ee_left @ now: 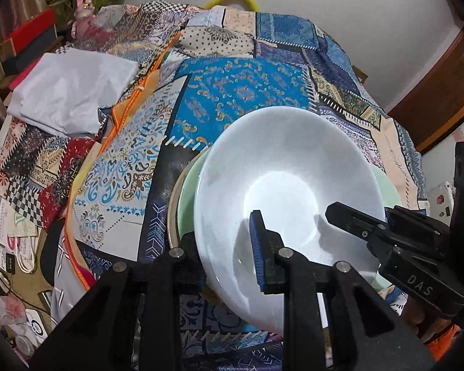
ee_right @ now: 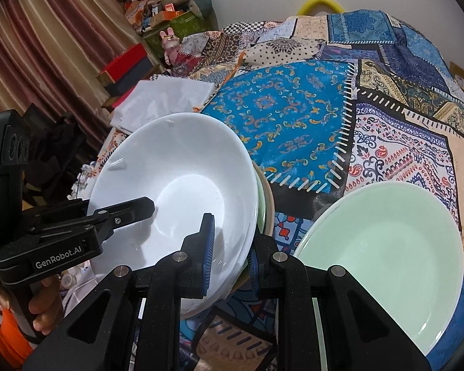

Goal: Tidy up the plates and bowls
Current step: 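Lower the white bowl into the mint green bowl with both grippers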

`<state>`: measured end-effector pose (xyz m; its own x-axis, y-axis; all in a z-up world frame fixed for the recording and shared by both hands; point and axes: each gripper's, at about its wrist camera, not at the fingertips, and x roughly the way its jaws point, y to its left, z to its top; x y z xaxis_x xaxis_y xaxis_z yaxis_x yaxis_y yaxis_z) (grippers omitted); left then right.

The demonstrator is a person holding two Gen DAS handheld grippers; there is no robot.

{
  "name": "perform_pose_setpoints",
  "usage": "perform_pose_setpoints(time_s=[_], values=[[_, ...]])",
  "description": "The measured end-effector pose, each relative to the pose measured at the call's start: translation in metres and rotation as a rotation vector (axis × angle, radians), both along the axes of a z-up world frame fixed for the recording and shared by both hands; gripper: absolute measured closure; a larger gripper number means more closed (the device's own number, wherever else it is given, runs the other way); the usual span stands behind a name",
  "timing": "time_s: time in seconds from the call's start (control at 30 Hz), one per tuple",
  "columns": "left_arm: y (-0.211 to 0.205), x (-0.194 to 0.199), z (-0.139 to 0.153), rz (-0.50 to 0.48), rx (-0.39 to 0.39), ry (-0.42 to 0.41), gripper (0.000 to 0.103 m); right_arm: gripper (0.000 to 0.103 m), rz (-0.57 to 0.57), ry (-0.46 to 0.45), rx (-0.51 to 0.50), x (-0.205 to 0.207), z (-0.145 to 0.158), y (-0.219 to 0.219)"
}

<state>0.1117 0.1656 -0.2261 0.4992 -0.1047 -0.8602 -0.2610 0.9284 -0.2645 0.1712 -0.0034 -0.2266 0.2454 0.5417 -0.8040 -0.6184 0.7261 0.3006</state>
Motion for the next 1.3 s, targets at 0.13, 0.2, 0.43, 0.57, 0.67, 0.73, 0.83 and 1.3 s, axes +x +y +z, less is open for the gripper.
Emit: perform_pose_setpoints(time_s=[0.13, 0.2, 0.43, 0.57, 0.67, 0.73, 0.83, 1.3], values=[[0.004, 0.002, -0.010, 0.004, 0.000, 0.018, 0.079, 0.085, 0.004, 0.016, 0.009, 0.002, -0.002, -0.003], [0.005, 0.001, -0.012, 0.004, 0.011, 0.011, 0.079, 0.085, 0.008, 0.020, 0.015, 0.003, -0.001, -0.002], [0.005, 0.003, -0.011, -0.003, 0.049, 0.011, 0.079, 0.085, 0.010, 0.005, 0.015, 0.002, -0.002, -0.003], [0.005, 0.007, -0.012, -0.001, 0.056, 0.022, 0.079, 0.085, 0.006, -0.024, -0.002, 0.000, 0.001, -0.006], [0.005, 0.009, -0.012, -0.002, 0.064, 0.023, 0.079, 0.085, 0.002, -0.032, 0.009, 0.000, 0.002, -0.011], [0.005, 0.009, -0.012, 0.002, 0.062, 0.023, 0.079, 0.085, -0.008, -0.047, 0.013, 0.001, 0.004, -0.013], [0.006, 0.009, -0.012, 0.004, 0.058, 0.027, 0.079, 0.085, -0.009, -0.048, 0.020, 0.003, 0.005, -0.014], [-0.004, 0.020, -0.003, -0.008, 0.120, 0.075, 0.078, 0.085, -0.035, -0.026, 0.079, 0.003, 0.003, -0.029]])
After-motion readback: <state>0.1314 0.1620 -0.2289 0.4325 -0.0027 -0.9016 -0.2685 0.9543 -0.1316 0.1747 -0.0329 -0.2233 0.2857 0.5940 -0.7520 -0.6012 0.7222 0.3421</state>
